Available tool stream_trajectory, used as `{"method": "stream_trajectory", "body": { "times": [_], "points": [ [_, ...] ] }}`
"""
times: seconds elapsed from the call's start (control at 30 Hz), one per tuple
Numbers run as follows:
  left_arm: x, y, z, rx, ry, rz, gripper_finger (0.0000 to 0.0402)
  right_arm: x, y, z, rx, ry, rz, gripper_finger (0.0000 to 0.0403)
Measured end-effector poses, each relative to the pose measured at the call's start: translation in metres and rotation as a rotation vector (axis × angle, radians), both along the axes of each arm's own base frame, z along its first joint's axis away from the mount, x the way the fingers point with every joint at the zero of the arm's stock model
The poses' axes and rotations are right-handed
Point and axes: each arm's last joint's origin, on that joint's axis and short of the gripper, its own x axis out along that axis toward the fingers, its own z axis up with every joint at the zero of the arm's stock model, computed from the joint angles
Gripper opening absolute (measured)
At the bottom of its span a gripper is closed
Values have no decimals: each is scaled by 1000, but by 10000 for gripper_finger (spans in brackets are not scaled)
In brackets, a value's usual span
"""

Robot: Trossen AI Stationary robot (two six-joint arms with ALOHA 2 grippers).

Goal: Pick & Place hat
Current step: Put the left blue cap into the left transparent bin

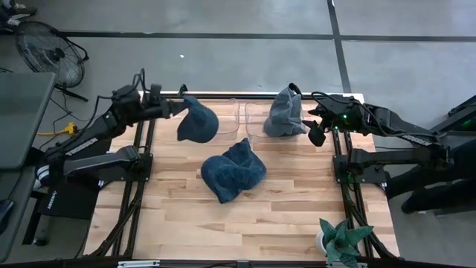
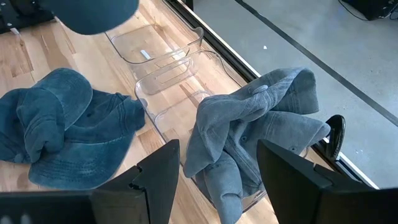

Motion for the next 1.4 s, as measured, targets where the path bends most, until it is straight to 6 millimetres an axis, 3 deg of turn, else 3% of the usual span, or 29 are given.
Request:
{"method": "stream_trajectory", "body": {
  "times": [0.2,0.53,1.03,1.4],
  "points": [
    [16,14,4,23,70,73,0,0,0,0,0,1,0,209],
    [24,24,8,42,210,179,0,0,0,0,-7,4,-4,209],
    [23,29,-4,56,363,315,0,0,-1,0,-15,7,-15,209],
    [37,40,-21,65,495,325,0,0,-1,0,-15,7,-16,209]
  ]
}}
